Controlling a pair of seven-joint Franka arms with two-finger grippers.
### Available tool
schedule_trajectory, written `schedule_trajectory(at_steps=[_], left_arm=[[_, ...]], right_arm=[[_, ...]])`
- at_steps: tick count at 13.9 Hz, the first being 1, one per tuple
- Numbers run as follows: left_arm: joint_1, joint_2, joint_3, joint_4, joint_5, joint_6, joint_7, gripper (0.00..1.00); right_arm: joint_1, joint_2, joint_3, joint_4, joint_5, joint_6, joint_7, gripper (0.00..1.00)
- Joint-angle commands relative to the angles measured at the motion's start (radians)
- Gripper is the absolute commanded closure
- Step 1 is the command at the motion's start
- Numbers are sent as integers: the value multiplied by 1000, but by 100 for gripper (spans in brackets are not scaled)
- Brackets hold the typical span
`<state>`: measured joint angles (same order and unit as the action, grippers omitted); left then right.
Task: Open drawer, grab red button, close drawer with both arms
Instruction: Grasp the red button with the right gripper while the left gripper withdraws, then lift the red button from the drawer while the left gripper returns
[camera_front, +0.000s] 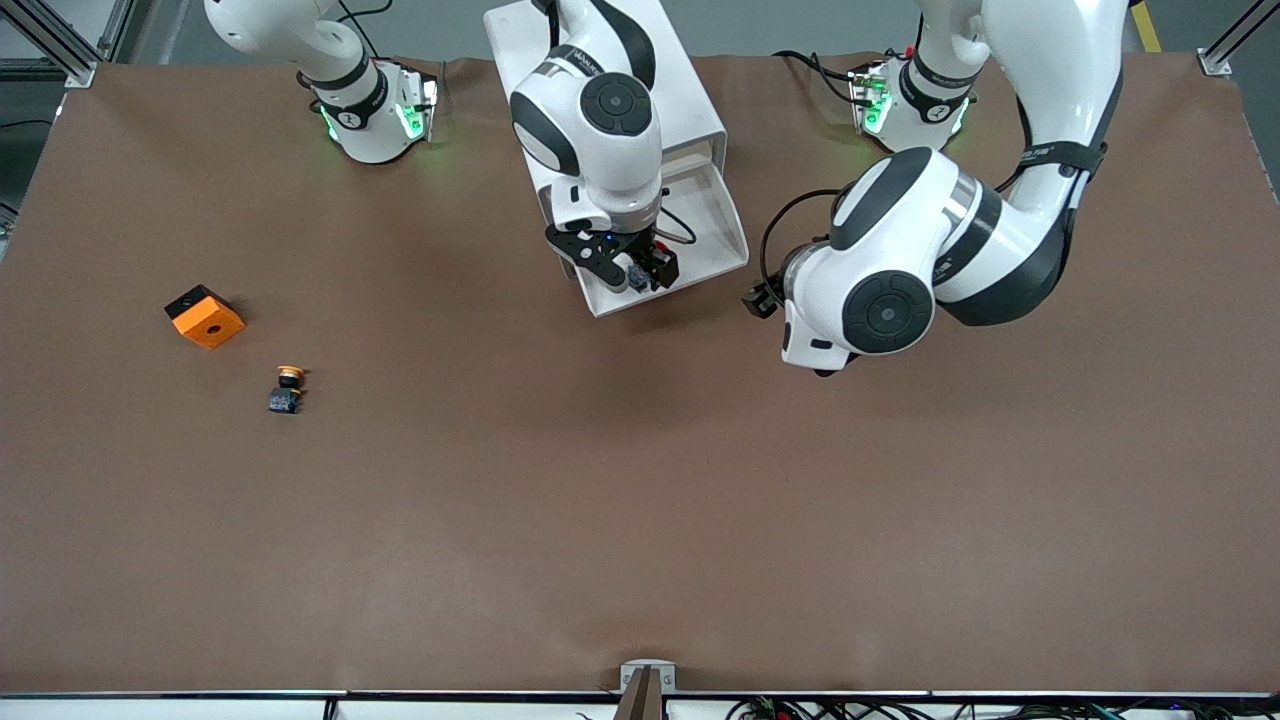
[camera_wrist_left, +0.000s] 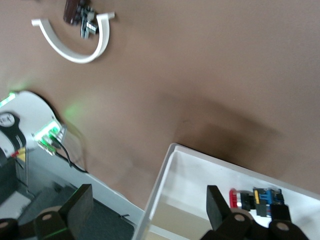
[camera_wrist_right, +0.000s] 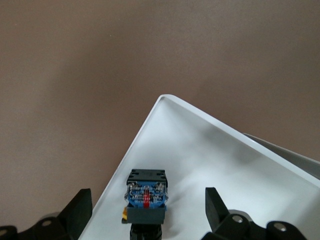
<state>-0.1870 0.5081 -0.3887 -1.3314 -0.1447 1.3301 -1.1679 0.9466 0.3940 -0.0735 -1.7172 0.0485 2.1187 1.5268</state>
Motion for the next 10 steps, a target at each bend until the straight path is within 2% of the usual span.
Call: schedule_trajectory(at_steps=[1, 5, 7, 10], left_arm=[[92, -127, -4, -99, 14, 1, 170, 0], [260, -304, -4, -241, 59, -29, 529, 0], [360, -356, 4, -265, 65, -29, 745, 0], [344, -396, 94, -275, 125, -20, 951, 0]], right_arm=[[23, 12, -11, -13, -19, 26, 19, 0], [29, 28, -11, -12, -22, 40, 19, 0], [34, 42, -11, -12, -22, 44, 21, 0], [41, 54, -11, -12, -22, 50, 21, 0]])
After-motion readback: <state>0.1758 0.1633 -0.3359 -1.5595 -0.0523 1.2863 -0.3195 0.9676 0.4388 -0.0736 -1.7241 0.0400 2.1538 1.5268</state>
